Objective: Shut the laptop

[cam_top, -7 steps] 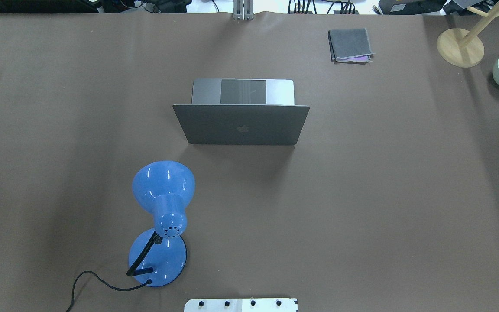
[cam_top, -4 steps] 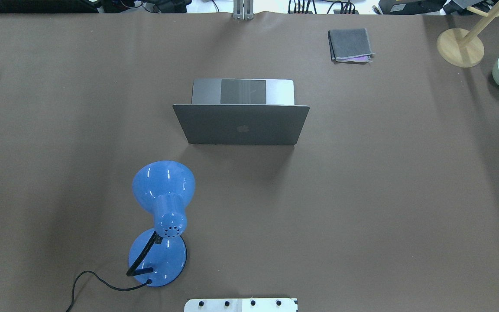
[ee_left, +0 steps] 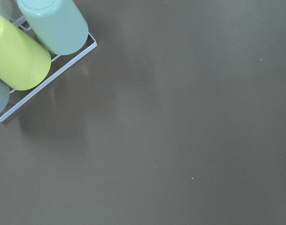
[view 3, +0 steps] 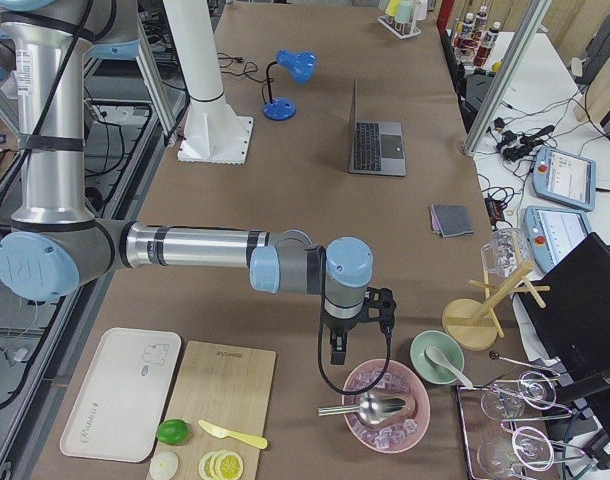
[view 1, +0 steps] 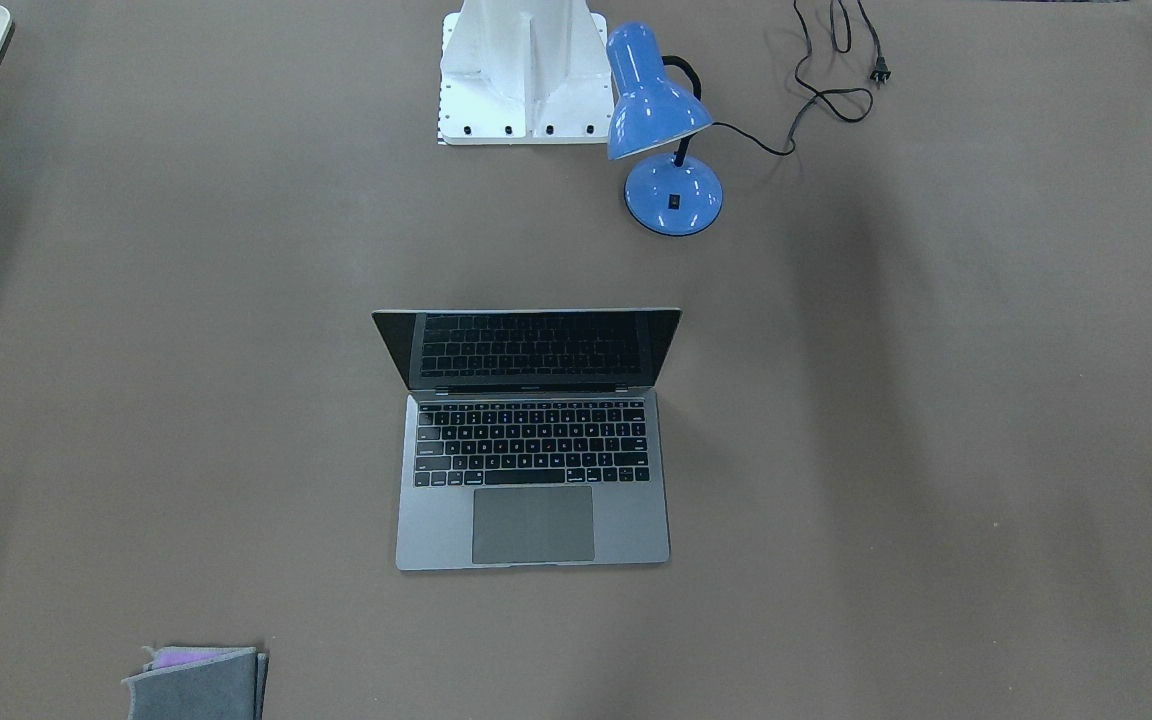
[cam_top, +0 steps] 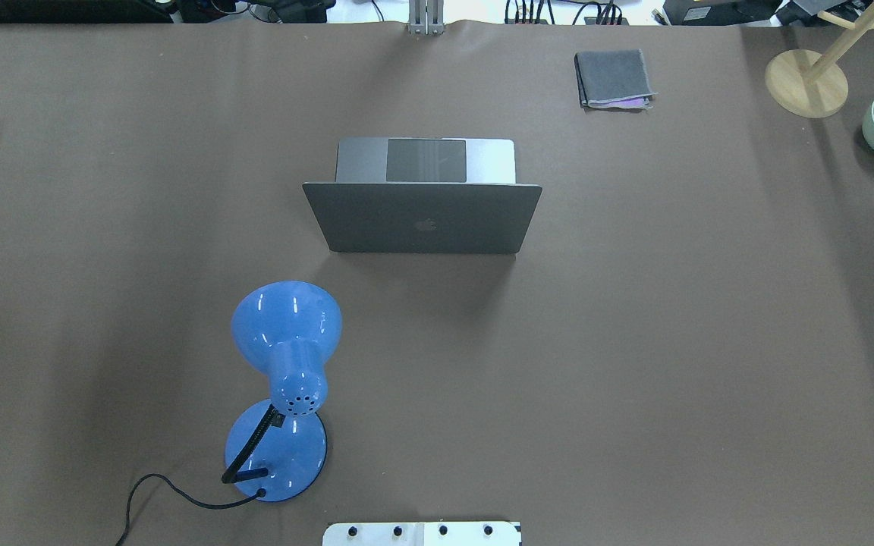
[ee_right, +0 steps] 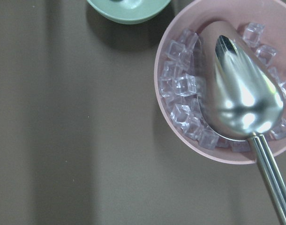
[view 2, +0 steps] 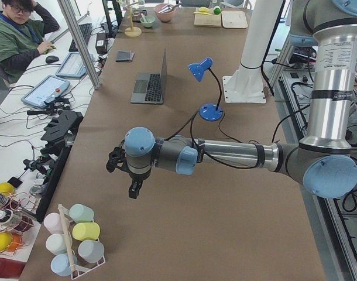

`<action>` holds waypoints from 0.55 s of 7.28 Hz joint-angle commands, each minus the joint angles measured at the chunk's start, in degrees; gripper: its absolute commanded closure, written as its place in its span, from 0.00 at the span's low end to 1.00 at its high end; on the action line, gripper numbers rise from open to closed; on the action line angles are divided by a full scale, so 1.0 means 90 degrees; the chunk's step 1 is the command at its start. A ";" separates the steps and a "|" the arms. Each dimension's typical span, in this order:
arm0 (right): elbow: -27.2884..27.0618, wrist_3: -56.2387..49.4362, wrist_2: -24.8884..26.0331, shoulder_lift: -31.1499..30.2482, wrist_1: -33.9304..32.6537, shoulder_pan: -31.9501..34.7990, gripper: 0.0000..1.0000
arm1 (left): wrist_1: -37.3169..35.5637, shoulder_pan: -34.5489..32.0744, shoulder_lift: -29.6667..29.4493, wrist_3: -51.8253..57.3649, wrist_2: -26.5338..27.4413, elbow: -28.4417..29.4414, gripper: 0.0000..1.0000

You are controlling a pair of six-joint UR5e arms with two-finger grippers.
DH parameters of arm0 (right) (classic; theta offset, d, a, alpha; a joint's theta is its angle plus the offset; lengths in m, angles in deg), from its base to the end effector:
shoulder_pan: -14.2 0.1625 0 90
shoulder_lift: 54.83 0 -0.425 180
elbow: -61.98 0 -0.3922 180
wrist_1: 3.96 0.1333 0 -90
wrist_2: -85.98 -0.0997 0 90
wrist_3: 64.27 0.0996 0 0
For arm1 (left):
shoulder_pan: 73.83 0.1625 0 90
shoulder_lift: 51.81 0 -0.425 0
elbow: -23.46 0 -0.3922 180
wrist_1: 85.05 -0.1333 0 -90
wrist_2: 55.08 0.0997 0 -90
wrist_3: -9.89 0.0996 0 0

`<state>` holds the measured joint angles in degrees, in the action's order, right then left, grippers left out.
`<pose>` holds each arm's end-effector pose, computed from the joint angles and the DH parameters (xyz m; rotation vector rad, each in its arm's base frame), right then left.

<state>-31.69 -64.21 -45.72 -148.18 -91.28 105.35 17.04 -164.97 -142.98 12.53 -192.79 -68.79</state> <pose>0.0765 -0.4694 0.6536 0.0569 -0.7271 0.0011 -0.0698 -0.5129 0.6019 0.2821 0.8189 0.1372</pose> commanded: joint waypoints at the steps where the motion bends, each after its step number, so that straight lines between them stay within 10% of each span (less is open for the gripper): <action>1: 0.0027 0.0022 -0.0308 -0.0037 0.1103 0.0000 0.00 | 0.0454 0.0000 0.0013 -0.0049 0.0008 0.0055 0.02; 4: -0.0040 0.0041 -0.0396 -0.0009 0.1889 -0.0020 0.00 | 0.0474 0.0010 -0.0259 -0.0069 0.0008 0.0026 0.02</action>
<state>-31.55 -63.90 -48.80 -148.96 -75.90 105.28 21.11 -164.94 -143.91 11.98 -192.72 -68.37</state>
